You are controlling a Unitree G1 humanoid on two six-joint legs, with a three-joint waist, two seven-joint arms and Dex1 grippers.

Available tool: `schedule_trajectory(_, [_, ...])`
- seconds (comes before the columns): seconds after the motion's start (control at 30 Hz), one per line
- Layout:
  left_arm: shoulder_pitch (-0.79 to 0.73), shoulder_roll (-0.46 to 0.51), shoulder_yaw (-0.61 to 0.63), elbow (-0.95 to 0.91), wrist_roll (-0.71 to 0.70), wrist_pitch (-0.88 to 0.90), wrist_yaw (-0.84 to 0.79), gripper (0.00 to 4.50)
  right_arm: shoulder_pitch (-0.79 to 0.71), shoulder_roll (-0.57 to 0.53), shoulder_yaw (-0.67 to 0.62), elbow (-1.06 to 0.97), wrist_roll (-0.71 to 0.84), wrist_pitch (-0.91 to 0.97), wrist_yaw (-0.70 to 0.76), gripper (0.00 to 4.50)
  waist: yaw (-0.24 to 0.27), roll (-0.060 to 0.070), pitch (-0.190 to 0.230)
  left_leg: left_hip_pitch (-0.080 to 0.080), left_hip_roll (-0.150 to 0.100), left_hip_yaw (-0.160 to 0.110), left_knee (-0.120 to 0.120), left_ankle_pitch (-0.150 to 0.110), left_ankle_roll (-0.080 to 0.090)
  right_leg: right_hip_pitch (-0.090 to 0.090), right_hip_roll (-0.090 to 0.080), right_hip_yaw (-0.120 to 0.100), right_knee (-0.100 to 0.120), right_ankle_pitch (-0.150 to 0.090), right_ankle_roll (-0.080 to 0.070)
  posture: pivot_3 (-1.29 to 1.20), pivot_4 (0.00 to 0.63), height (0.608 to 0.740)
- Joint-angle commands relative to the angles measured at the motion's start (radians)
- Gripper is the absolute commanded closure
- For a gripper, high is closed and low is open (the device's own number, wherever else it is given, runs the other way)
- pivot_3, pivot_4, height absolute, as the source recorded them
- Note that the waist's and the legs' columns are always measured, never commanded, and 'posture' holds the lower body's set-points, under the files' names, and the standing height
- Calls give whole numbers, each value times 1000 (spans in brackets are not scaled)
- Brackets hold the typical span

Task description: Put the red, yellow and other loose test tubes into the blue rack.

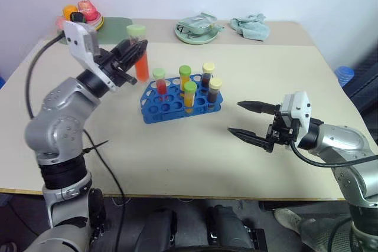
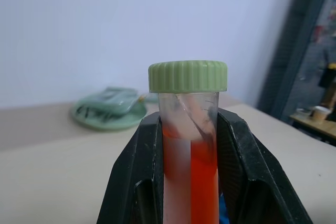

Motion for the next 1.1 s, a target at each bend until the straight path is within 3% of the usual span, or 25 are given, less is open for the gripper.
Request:
schedule_trajectory(0.03, [19,-50,-39,114,90,-339,-69,3735,38,26,-36,-62,-6,-9,-66,723,0,0,0,0,0,0,0,0,0,0,0,0,0,0,0,0,150,740])
schedule_trajectory(0.17, [35,-73,-65,235,109,-508,-136,3735,88,39,-49,-121,7,35,-133,723,1,0,0,-1,0,0,0,-1,1,0,0,0,-1,0,0,0,150,740])
schedule_trajectory(0.5, [-58,-81,-106,596,83,-654,-367,3735,222,48,-105,-233,5,54,-230,723,1,0,0,-1,0,0,1,-4,7,0,0,0,0,0,0,0,150,740])
schedule_trajectory(0.73, [-133,-106,-119,765,55,-637,-496,3735,306,65,-132,-270,-15,18,-248,723,-2,0,0,-1,0,1,1,-4,8,0,1,0,0,0,0,0,150,740])
schedule_trajectory(1.1, [-150,-49,-127,889,85,-654,-598,3735,358,84,-150,-332,-19,25,-304,723,-2,0,0,0,0,1,2,-5,9,0,1,0,0,0,0,0,150,740])
